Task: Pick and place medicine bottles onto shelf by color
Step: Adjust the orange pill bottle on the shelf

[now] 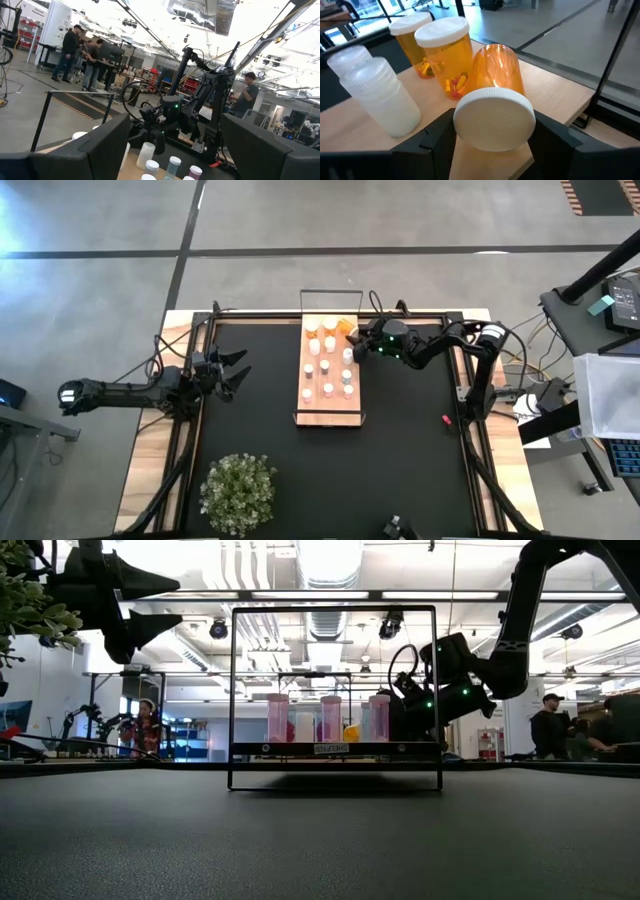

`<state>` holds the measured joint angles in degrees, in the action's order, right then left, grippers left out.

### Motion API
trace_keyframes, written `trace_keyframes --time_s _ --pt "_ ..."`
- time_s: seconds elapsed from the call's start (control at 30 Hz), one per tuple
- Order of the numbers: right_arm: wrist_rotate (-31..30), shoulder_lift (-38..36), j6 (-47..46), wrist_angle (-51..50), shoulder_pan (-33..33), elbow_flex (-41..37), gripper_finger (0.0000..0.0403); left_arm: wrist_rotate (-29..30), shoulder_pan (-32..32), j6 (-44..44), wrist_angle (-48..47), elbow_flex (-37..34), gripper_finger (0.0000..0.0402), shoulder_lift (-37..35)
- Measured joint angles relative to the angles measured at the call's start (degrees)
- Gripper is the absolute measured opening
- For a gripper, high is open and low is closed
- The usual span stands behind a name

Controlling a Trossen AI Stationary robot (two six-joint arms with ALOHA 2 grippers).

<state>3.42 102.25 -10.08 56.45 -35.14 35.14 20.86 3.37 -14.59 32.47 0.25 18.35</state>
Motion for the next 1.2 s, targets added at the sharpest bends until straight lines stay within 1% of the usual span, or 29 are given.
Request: trace_keyframes --time_s 0.17,0.3,0.37,0.57,0.77,0.9,1.03,1.2 --pt "-0.50 -1.63 -3.46 -0.92 -0.12 -0.24 0.0203 0.00 -0.02 -0.01 0.00 0.00 0.0295 0.00" --pt "-1.78 -5.24 -4.20 -4.94 -0.15 -0.88 0.0203 -0.01 -0.02 -0.02 0.00 0.00 0.0295 0.00" --pt "-2.14 -7.39 -4.60 -8.58 -0.15 -1.06 0.0203 -0.01 -0.01 -0.01 0.00 0.00 0.0295 0.00" --pt "-2.35 -14.77 -9.97 -22.14 -0.15 -1.09 0.0203 0.00 0.00 0.00 0.00 0.00 0.0295 0.00" --pt "-6.42 -24.22 -10.43 -34.23 -0.15 -1.09 0.0203 0.00 -0.01 -0.01 0.00 0.00 0.0295 0.00" --pt "-8.52 -30.40 -14.26 -43.50 -0.38 -0.79 0.0203 -0.02 -0.02 -0.02 0.00 0.00 0.0295 0.00" --pt "-8.32 -34.09 -20.62 -52.14 -1.57 -0.79 0.0203 -0.02 -0.02 -0.02 0.00 -0.01 0.0295 0.00" --pt "-5.81 -36.76 -25.77 -60.07 -2.64 -0.79 0.0203 -0.01 -0.02 -0.01 0.00 0.00 0.0295 0.00"
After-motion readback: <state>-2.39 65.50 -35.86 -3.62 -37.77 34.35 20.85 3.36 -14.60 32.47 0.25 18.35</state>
